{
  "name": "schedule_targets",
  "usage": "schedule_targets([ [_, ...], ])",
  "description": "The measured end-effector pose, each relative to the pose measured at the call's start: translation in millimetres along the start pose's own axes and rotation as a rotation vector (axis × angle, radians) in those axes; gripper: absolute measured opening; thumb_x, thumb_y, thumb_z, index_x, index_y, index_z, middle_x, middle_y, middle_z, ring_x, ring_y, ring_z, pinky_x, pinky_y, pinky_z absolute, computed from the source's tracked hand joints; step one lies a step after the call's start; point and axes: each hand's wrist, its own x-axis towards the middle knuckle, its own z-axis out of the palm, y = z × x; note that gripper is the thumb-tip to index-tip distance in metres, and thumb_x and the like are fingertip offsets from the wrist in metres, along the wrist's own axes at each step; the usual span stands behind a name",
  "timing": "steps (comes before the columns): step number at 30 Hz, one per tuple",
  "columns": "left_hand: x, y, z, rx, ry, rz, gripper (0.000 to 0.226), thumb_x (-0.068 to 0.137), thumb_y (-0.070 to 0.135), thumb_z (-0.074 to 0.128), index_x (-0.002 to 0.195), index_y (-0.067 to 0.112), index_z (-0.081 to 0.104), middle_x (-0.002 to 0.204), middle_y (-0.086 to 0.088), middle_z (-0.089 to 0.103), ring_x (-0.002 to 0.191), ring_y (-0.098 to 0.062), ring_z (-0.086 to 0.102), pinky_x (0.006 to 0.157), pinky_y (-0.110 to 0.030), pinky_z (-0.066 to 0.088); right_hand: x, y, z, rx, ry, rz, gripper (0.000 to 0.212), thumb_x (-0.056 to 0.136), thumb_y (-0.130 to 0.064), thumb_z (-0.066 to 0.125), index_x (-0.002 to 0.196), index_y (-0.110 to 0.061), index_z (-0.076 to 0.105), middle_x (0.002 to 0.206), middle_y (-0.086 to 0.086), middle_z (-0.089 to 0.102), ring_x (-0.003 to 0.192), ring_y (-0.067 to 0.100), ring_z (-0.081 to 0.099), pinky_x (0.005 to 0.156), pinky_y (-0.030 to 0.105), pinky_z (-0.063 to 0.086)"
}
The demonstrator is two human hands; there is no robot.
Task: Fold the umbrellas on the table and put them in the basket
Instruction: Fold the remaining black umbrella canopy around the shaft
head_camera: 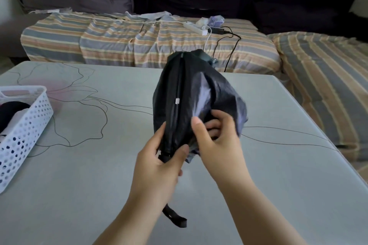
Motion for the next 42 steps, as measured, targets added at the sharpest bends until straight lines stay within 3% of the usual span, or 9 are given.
schedule_targets([
  [5, 10, 2, -13, -0.122, 0.049, -0.009, 0.039, 0.085, 0.014, 0.067, 0.119, 0.034, 0.063, 0.06, 0.002, 0.061, 0.047, -0.016, 0.054, 0.041, -0.022, 0.04, 16, 9, -28, -0.096, 0.247, 0.016, 0.05, 0.085, -0.03, 0.065, 0.125, -0.029, 0.036, 0.104, -0.015, 0.035, 0.104, 0.011, 0.045, 0.086, 0.028, 0.04],
  [12, 11, 2, -13, -0.12, 0.02, 0.0, 0.046, 0.081, 0.007, 0.071, 0.114, 0.038, 0.064, 0.068, 0.005, 0.066, 0.047, -0.017, 0.053, 0.044, -0.026, 0.044, 29, 15, -29, 0.193, -0.034, 0.239, 0.009, 0.091, -0.024, 0.062, 0.09, -0.016, 0.062, 0.073, -0.003, 0.07, 0.064, 0.008, 0.067, 0.064, 0.026, 0.05],
  [20, 14, 7, -13, -0.21, 0.082, -0.054, 0.03, 0.088, 0.024, 0.064, 0.099, 0.052, 0.061, 0.076, 0.0, 0.066, 0.046, -0.018, 0.053, 0.043, -0.029, 0.043, 28, 7, -40, 0.695, -0.06, -0.029, 0.033, 0.092, 0.011, 0.044, 0.081, -0.013, 0.065, 0.079, -0.004, 0.07, 0.071, 0.007, 0.064, 0.072, 0.022, 0.054],
  [25, 15, 9, -17, -0.177, 0.114, -0.04, 0.029, 0.092, 0.023, 0.06, 0.105, 0.048, 0.062, 0.084, 0.001, 0.068, 0.044, -0.021, 0.052, 0.041, -0.029, 0.043, 34, 11, -58, 0.765, -0.447, -0.045, 0.025, 0.075, -0.004, 0.07, 0.097, -0.015, 0.074, 0.099, 0.006, 0.073, 0.091, 0.018, 0.068, 0.085, 0.033, 0.054],
  [27, 14, 9, -23, -0.104, 0.08, -0.007, 0.036, 0.091, 0.021, 0.061, 0.114, 0.048, 0.06, 0.085, 0.007, 0.069, 0.045, -0.02, 0.052, 0.043, -0.029, 0.044, 39, 14, -75, 0.733, -0.588, -0.015, 0.054, 0.068, -0.017, 0.08, 0.119, -0.009, 0.064, 0.118, 0.014, 0.066, 0.108, 0.029, 0.063, 0.095, 0.043, 0.049],
  [31, 14, 5, -33, 0.08, -0.017, 0.07, 0.044, 0.088, 0.022, 0.063, 0.113, 0.057, 0.054, 0.069, 0.01, 0.067, 0.047, -0.016, 0.055, 0.052, -0.031, 0.047, 46, 6, -89, 0.584, -0.391, 0.154, 0.086, 0.056, -0.043, 0.085, 0.134, -0.033, 0.051, 0.126, 0.001, 0.064, 0.109, 0.019, 0.065, 0.086, 0.035, 0.053],
  [34, 14, -2, -32, 0.134, -0.026, 0.08, 0.044, 0.088, 0.023, 0.063, 0.112, 0.058, 0.053, 0.066, 0.014, 0.065, 0.046, -0.017, 0.055, 0.056, -0.031, 0.048, 48, 6, -83, 0.423, -0.415, 0.088, 0.063, 0.041, -0.058, 0.089, 0.092, -0.025, 0.072, 0.097, -0.002, 0.071, 0.086, 0.012, 0.067, 0.071, 0.022, 0.053],
  [37, 16, -7, -31, 0.139, 0.012, 0.064, 0.043, 0.089, 0.024, 0.062, 0.111, 0.061, 0.053, 0.079, 0.013, 0.067, 0.046, -0.015, 0.056, 0.056, -0.032, 0.047, 51, 4, -83, 0.344, -0.397, 0.002, 0.046, 0.046, -0.056, 0.088, 0.06, -0.019, 0.062, 0.084, -0.001, 0.061, 0.077, 0.012, 0.058, 0.068, 0.02, 0.045],
  [42, 22, -5, -38, 0.129, 0.046, 0.062, 0.044, 0.091, 0.022, 0.061, 0.11, 0.06, 0.052, 0.075, 0.013, 0.069, 0.047, -0.015, 0.054, 0.056, -0.034, 0.047, 51, 8, -92, 0.282, -0.459, 0.078, 0.076, 0.036, -0.049, 0.093, 0.102, -0.023, 0.067, 0.089, 0.008, 0.073, 0.076, 0.018, 0.068, 0.069, 0.026, 0.052],
])
